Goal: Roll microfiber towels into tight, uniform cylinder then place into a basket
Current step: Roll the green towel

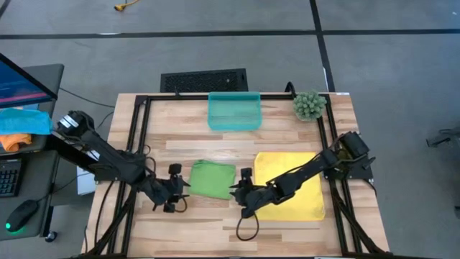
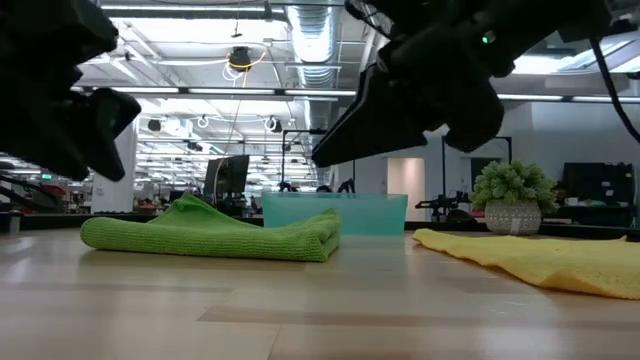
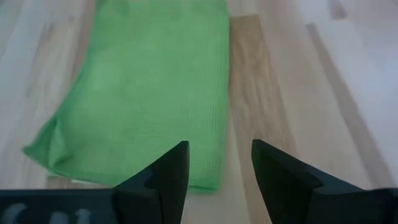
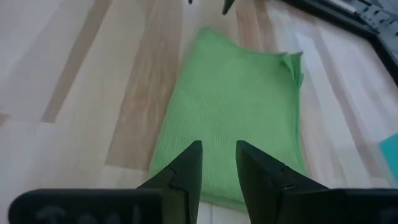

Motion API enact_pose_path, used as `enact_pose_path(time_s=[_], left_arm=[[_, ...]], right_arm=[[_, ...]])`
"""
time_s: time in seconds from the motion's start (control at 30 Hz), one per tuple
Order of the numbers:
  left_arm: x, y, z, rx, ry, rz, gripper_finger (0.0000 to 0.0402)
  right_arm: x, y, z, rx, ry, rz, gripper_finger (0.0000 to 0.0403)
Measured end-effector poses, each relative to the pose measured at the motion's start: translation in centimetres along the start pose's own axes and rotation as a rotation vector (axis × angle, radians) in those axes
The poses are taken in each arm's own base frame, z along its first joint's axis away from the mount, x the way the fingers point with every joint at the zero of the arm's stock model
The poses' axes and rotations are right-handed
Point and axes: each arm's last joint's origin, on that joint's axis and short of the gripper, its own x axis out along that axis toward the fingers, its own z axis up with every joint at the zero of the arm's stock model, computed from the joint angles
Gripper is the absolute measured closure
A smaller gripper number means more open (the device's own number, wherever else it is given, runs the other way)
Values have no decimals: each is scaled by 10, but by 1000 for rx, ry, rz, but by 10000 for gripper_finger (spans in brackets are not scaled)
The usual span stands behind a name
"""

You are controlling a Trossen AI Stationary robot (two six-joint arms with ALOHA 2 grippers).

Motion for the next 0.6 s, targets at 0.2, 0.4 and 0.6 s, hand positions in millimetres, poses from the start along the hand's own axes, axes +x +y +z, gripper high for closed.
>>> enact_pose_path(time_s=[0.2,0.4,0.6], left_arm=[[18,-7,-6,42,29,17,235],[31,-10,-10,89,37,85,235],[34,-9,-12,77,51,121,235]], right_arm=[[0,-1,8,24,30,92,283],[1,-2,13,51,24,145,283],[1,-3,14,76,19,152,257]])
